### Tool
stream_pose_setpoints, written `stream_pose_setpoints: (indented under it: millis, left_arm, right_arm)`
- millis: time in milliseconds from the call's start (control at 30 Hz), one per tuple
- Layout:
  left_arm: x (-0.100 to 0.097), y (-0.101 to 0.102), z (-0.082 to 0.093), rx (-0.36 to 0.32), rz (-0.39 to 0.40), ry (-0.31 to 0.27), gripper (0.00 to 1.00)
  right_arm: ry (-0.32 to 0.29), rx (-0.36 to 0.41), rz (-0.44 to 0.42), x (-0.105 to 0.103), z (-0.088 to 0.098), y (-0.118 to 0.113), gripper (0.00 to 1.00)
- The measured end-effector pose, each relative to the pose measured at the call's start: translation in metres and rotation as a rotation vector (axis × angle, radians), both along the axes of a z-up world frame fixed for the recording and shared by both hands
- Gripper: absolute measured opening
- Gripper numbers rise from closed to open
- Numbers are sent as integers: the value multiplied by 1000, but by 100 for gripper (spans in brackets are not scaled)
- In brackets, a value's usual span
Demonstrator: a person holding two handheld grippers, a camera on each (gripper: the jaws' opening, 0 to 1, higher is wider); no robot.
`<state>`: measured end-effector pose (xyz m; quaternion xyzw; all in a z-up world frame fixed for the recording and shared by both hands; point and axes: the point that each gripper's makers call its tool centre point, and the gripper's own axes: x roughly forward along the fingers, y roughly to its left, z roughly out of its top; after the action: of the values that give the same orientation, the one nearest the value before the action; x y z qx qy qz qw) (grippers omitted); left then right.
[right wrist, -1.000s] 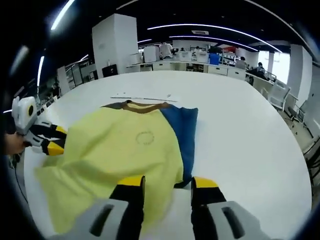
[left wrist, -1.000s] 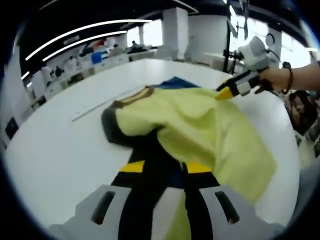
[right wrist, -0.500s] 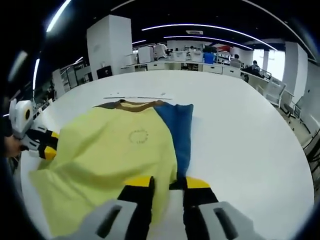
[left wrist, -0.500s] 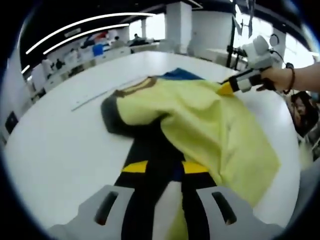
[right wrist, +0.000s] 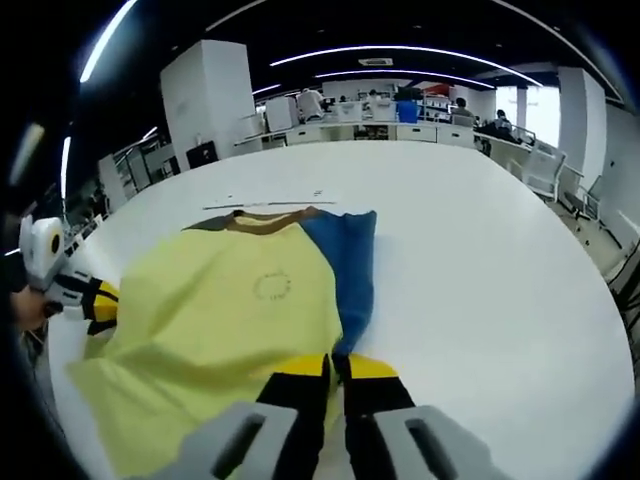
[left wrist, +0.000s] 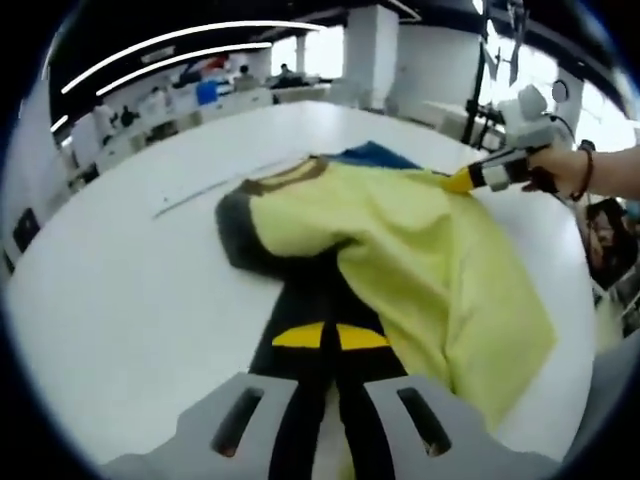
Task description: Fold the garment on the visible template until the final outline fits inside the template.
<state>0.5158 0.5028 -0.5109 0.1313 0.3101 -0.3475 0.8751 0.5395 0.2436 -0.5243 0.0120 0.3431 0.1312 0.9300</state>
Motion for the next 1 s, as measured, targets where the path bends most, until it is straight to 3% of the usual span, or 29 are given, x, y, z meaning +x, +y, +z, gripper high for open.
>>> stream_pose_setpoints:
  millis: [133,300,567,833,1000]
  left_arm:
    - [1,13,14,42,-22,-48,0]
    - [0,29,22,50,-12,-58,0]
    - [3,68,37,33,80,-91,0]
    - [5,107,37,51,161,-88,0]
    - [8,132,33,107,190,-95,0]
  right_arm:
    - [-2,3,13,0,3,0,0]
    - [1,10,17,-2,7,-1,0]
    - [7,20,13,-3,12,-1,0]
    - [9,15,25,-5,13,0,0]
    - [17,15,31,-6,13,-1,0]
